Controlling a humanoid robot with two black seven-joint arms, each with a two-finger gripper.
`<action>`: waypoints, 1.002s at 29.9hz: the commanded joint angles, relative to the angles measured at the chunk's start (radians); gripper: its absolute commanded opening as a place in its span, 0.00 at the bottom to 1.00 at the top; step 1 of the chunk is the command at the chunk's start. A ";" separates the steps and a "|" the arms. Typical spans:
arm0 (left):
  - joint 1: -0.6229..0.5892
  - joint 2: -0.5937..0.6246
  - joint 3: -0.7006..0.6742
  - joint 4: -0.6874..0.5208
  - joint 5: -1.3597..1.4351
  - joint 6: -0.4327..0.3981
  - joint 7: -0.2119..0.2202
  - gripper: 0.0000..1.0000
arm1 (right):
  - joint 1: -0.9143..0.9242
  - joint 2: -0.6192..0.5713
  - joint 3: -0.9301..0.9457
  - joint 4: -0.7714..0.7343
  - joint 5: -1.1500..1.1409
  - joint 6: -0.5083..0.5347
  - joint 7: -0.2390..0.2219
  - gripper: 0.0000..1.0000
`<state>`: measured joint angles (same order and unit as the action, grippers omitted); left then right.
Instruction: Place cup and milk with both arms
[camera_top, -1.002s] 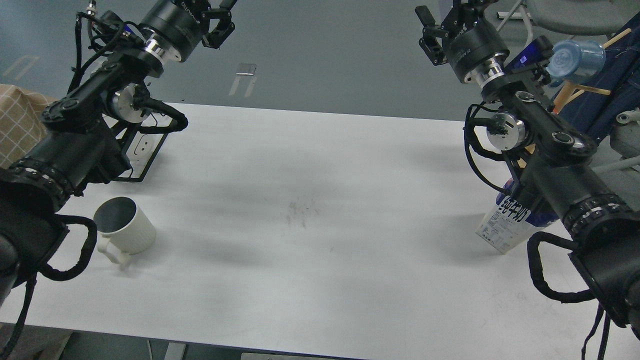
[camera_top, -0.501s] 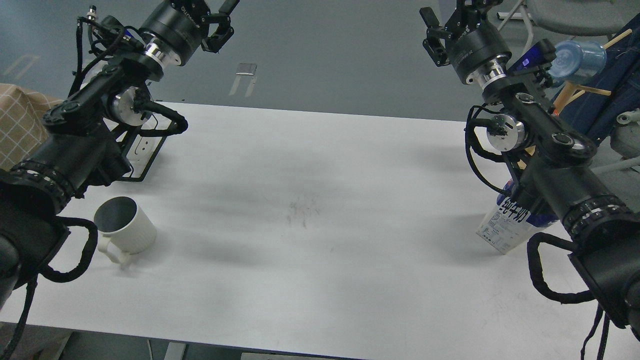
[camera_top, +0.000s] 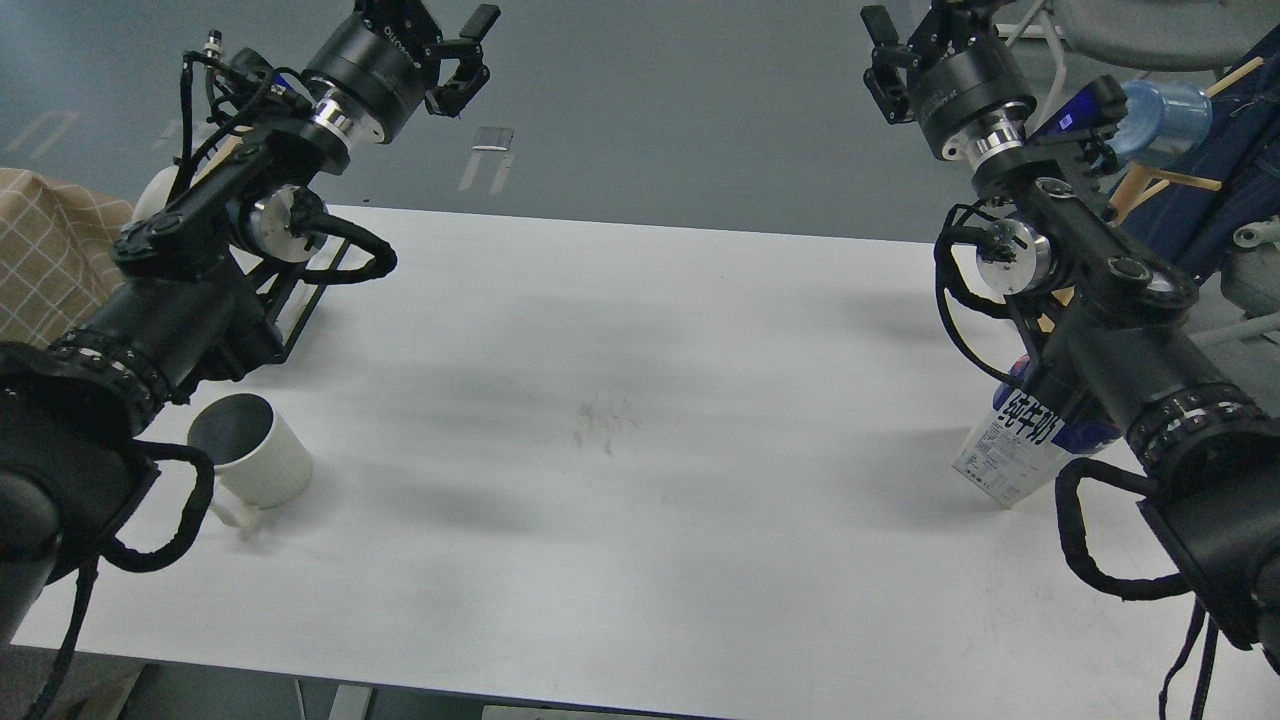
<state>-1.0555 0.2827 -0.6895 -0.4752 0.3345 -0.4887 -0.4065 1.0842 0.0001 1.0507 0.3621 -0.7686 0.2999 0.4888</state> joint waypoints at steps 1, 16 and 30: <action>0.000 -0.007 0.004 0.000 0.001 0.000 0.005 0.98 | -0.001 0.000 -0.001 0.000 0.000 -0.001 0.000 1.00; 0.000 -0.002 0.001 -0.010 0.000 0.000 0.006 0.98 | -0.001 0.000 -0.003 -0.002 0.000 0.001 0.000 1.00; 0.000 0.003 0.005 -0.037 0.001 0.000 0.009 0.98 | 0.008 0.000 0.000 -0.008 0.000 -0.001 0.000 1.00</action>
<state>-1.0556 0.2827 -0.6874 -0.4993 0.3358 -0.4887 -0.3980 1.0873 0.0000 1.0504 0.3556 -0.7685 0.2994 0.4888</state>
